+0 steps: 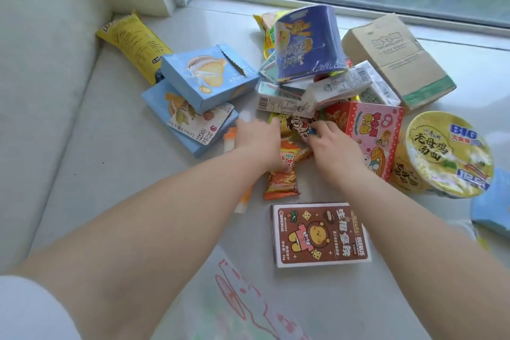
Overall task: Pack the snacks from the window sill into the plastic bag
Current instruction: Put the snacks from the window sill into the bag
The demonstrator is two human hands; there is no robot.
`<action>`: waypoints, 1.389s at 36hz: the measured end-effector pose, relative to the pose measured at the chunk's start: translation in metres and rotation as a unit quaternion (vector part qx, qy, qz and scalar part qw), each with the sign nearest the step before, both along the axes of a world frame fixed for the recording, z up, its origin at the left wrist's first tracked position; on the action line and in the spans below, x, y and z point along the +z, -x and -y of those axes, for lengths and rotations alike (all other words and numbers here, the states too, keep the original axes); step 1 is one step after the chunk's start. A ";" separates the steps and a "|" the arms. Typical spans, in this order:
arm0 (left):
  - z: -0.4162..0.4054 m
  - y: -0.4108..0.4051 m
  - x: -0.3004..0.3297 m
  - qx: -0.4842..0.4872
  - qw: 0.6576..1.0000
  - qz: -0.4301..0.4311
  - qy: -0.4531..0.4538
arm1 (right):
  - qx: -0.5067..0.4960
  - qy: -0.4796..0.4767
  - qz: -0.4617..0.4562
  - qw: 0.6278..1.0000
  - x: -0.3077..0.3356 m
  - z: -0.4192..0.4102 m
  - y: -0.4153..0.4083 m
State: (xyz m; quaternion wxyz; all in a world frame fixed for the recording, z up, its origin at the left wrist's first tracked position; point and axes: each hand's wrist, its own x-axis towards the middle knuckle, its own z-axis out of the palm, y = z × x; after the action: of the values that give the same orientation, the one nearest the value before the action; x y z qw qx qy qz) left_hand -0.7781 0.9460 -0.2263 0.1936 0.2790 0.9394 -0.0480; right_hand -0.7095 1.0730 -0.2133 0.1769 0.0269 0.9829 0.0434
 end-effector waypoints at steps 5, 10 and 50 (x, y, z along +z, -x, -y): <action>0.000 0.001 -0.002 0.005 1.000 -0.009 0.004 | -0.026 0.062 -0.013 0.998 -0.012 -0.004 0.019; 0.001 0.004 0.000 -0.032 0.999 0.000 0.043 | -0.003 0.049 -0.040 0.998 -0.028 -0.006 0.026; 0.135 -0.118 0.156 0.183 0.938 0.024 -0.294 | -0.332 0.446 -0.144 0.818 0.137 0.101 -0.104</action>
State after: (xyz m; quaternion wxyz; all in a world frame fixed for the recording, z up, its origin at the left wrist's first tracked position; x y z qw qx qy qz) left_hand -0.6601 0.8114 -0.0703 0.1306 0.1478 0.9416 0.2730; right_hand -0.6058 0.9719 -0.0762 0.0291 0.2759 0.8402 -0.4659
